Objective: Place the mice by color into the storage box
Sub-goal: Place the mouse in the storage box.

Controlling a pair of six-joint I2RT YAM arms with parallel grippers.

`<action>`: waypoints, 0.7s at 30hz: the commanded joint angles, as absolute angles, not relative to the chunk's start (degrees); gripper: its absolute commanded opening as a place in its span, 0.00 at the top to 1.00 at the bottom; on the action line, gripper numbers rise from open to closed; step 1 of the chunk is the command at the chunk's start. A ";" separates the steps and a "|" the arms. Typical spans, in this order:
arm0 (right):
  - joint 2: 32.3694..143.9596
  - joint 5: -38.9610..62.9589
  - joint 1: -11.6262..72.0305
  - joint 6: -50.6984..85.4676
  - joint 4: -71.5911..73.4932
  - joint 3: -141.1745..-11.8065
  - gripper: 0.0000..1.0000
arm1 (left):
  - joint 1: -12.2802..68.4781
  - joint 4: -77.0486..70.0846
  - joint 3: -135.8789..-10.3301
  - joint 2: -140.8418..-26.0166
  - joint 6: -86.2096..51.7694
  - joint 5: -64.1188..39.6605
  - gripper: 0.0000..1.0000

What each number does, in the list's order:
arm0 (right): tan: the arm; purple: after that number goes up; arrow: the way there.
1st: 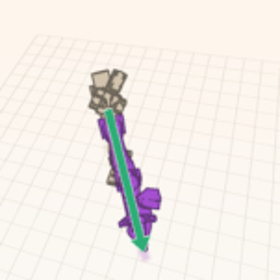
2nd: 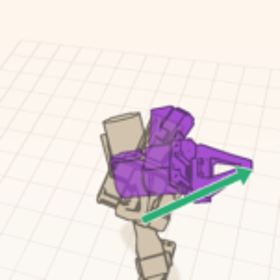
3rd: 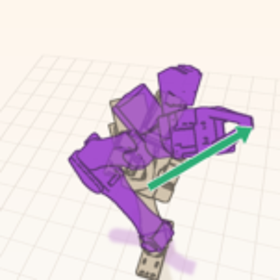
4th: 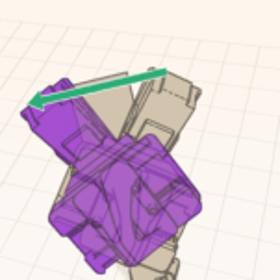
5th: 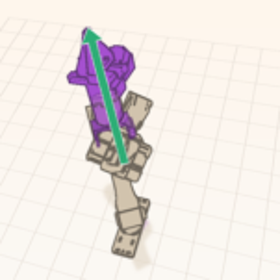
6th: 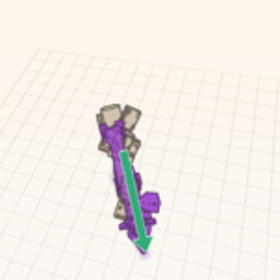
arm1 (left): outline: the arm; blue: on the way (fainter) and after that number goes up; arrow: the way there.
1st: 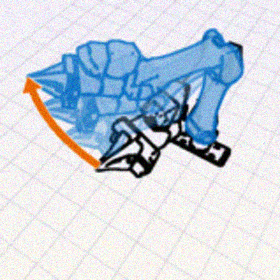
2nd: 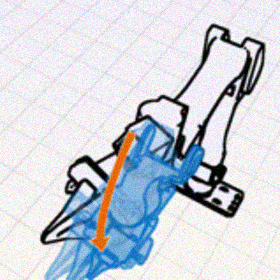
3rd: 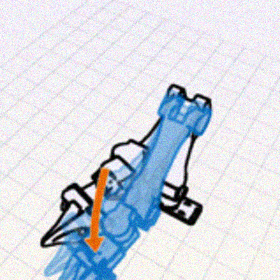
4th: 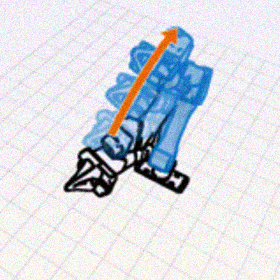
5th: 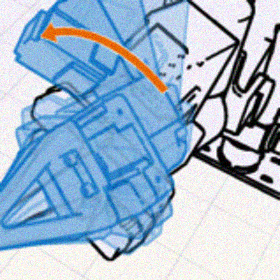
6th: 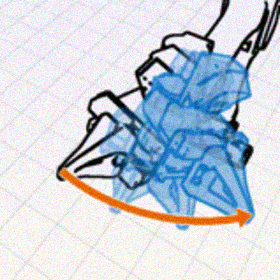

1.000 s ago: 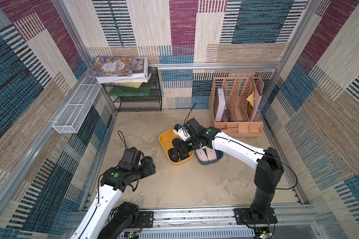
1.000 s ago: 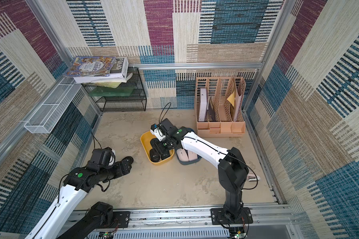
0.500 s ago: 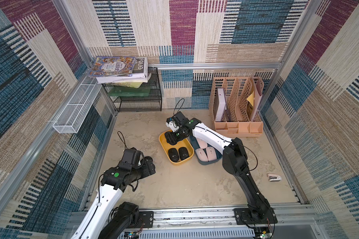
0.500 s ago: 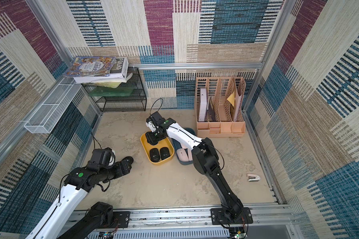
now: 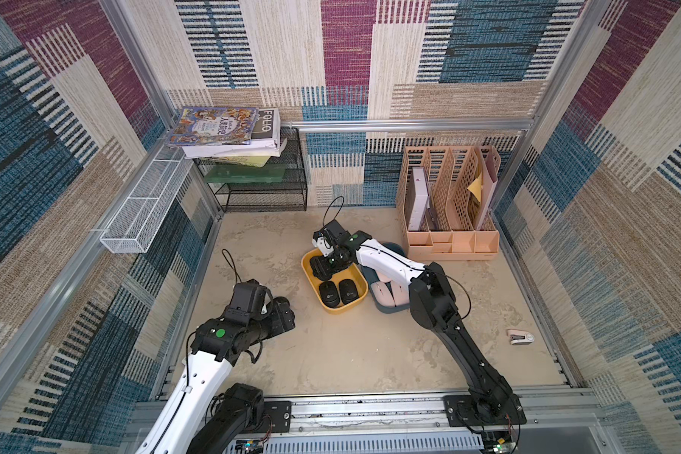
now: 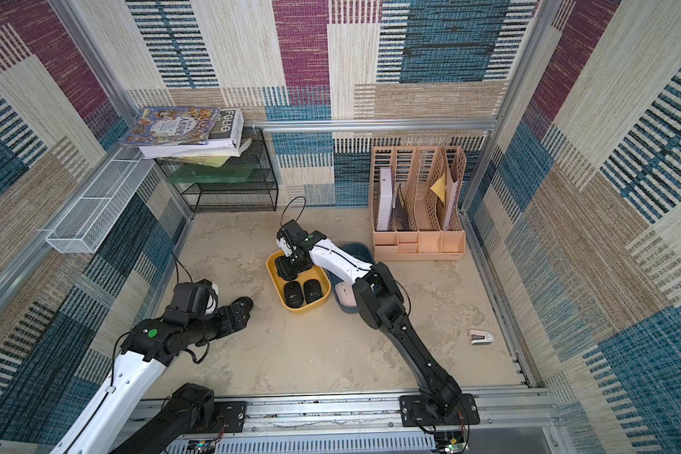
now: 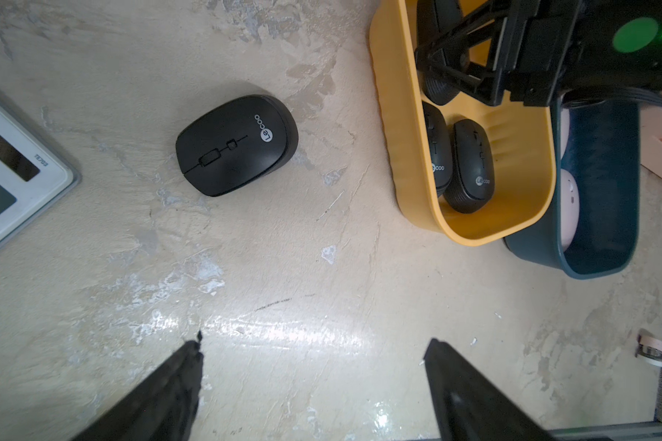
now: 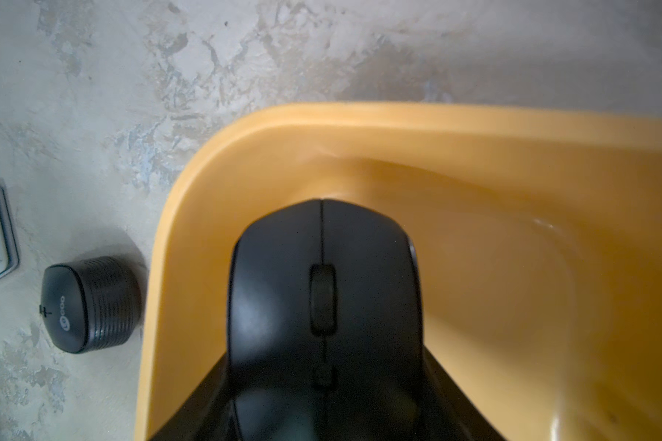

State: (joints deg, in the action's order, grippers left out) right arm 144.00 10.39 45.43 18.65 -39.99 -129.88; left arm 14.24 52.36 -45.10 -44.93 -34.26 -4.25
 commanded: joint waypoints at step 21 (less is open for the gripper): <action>141.88 7.48 46.67 23.34 -38.53 -127.68 0.35 | 14.20 51.24 -44.33 -44.98 -34.26 -4.22 0.05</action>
